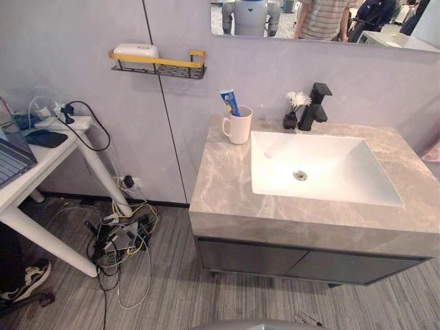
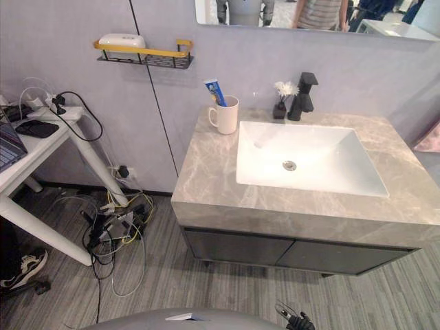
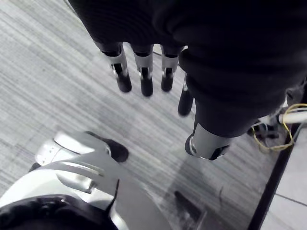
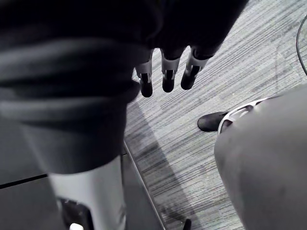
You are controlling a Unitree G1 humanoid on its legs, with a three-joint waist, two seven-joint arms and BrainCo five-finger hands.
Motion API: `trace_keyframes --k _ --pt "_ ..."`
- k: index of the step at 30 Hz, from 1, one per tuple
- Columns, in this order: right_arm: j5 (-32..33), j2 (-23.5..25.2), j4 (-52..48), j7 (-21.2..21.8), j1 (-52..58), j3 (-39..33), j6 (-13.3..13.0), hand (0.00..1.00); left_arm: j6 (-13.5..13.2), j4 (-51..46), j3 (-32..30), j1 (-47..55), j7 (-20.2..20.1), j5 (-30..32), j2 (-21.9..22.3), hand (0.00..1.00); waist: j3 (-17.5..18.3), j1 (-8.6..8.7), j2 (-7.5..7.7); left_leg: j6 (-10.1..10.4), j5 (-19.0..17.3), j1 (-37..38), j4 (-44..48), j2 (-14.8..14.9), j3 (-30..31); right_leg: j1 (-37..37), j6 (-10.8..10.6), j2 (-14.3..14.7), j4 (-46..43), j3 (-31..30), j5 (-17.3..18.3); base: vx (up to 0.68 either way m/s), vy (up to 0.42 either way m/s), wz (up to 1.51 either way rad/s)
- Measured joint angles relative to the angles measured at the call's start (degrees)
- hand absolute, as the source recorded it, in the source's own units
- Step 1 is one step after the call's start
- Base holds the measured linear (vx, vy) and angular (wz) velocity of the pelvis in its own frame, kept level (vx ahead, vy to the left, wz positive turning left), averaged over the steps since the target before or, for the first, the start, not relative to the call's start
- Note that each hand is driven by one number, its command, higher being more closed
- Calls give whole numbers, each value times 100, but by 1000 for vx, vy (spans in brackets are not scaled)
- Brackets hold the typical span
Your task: Organize washtable
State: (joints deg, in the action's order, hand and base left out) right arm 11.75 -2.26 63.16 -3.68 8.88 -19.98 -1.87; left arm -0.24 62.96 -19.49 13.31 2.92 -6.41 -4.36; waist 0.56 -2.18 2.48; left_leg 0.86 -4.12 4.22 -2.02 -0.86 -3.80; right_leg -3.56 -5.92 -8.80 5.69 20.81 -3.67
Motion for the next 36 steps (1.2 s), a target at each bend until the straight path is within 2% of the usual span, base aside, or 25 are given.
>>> trace_keyframes --k 3,6,9,11,12,13,14,16,17,19,21,23,25,28,29,32,34,36 --pt "1 4 -5 2 -100 113 1 0 -9 -14 142 -26 2 7 -38 0 -30 1 18 -14 -115 -258 197 3 -124 271 -30 0 -24 -156 13 71 -2 -20" --pt "21 2 -31 26 -239 130 -5 0 7 4 156 -108 17 35 -52 0 -281 -13 -5 -86 -345 -430 660 11 -366 367 -32 -3 -44 -427 -85 56 36 -44" --pt "62 -6 -87 -7 -417 134 -36 0 5 15 367 -250 51 320 -103 0 -451 -29 -18 -194 -524 -699 950 14 -858 916 -49 -26 -338 -1069 -205 18 110 -94" --pt "62 0 -241 -18 -488 243 -36 0 1 21 477 -441 88 470 -136 0 -645 -15 -37 -329 -620 -780 1106 15 -1276 1223 18 -1 -433 -1410 -520 -78 200 -132" --pt "62 -39 -295 -17 -503 392 -48 0 -7 -17 468 -505 141 474 -102 0 -749 -68 -96 -412 -655 -799 1180 144 -1601 1302 121 116 -265 -1398 -979 -44 174 -118" --pt "63 -90 -320 -11 -524 398 -46 0 -19 -25 468 -517 155 467 -75 0 -801 -62 -147 -467 -688 -803 1159 195 -1729 1344 172 117 -467 -1241 -829 187 -8 -115" --pt "74 -111 -330 -13 -554 385 -21 0 -48 -52 469 -526 159 461 -66 0 -843 -31 -209 -520 -720 -778 1115 218 -1947 1581 302 30 -1739 -642 42 346 -154 -60" --pt "68 -112 -329 -16 -517 374 -26 0 -40 -68 464 -521 165 452 -57 0 -849 -64 -214 -595 -745 -659 1096 235 -2152 1586 477 -173 -3262 -43 916 466 -286 -60" --pt "63 -130 -247 -9 -538 377 -23 0 -21 -69 453 -491 166 444 -49 0 -848 -126 -218 -638 -717 -546 1037 235 -2350 1349 452 -277 -3973 379 1275 513 -343 -68" --pt "59 -103 -187 -8 -608 476 -9 0 -3 -74 351 -387 156 434 -39 0 -795 -185 -147 -687 -688 -569 1034 212 -2615 783 348 -455 -4355 892 1587 518 -339 -76" --pt "53 -74 -84 -1 -757 542 0 0 24 -73 313 -381 160 321 -53 0 -748 -278 -78 -741 -622 -714 1092 179 -2806 418 299 -556 -4225 1112 1656 389 -240 -66" --pt "38 -65 15 3 -981 633 6 0 23 -122 326 -388 158 224 -73 0 -718 -343 24 -793 -494 -1030 1178 88 -2971 -220 82 -512 -3078 1136 1594 221 -175 -43" --pt "38 -72 1 8 -1127 648 2 0 9 -120 326 -414 164 199 -81 0 -733 -376 70 -827 -424 -1216 1286 -22 -3082 -612 -8 -493 -2096 1127 1562 -130 -74 -19" --pt "41 -95 -28 48 -1225 866 -11 0 -3 -118 373 -446 208 106 -69 0 -742 -407 53 -764 -99 -1416 1306 -10 -2999 -875 -74 -187 -1077 1155 1600 -347 -144 -8" --pt "48 -105 -36 52 -1220 890 -17 0 -4 -117 390 -454 227 106 -73 0 -745 -403 52 -743 58 -1523 1295 28 -2904 -880 -174 -77 -877 1159 1623 -339 -135 18" --pt "56 -138 -61 38 -955 893 -25 0 14 -98 565 -426 279 106 -52 0 -793 -369 -61 -647 246 -1631 1484 350 -2698 -896 -87 234 -837 1202 1574 -320 -120 9" --pt "61 -139 -65 42 -705 885 -55 0 48 -53 602 -371 297 133 -54 0 -864 -406 -113 -616 249 -1936 2317 834 -2534 -841 122 410 -885 987 1555 -248 -93 -55" --pt "61 -174 -62 39 -568 862 -58 0 68 -46 589 -362 331 141 -59 0 -1016 -425 -106 -501 280 -2051 2909 1030 -2160 -839 235 409 -1037 699 1595 -149 -39 -86"
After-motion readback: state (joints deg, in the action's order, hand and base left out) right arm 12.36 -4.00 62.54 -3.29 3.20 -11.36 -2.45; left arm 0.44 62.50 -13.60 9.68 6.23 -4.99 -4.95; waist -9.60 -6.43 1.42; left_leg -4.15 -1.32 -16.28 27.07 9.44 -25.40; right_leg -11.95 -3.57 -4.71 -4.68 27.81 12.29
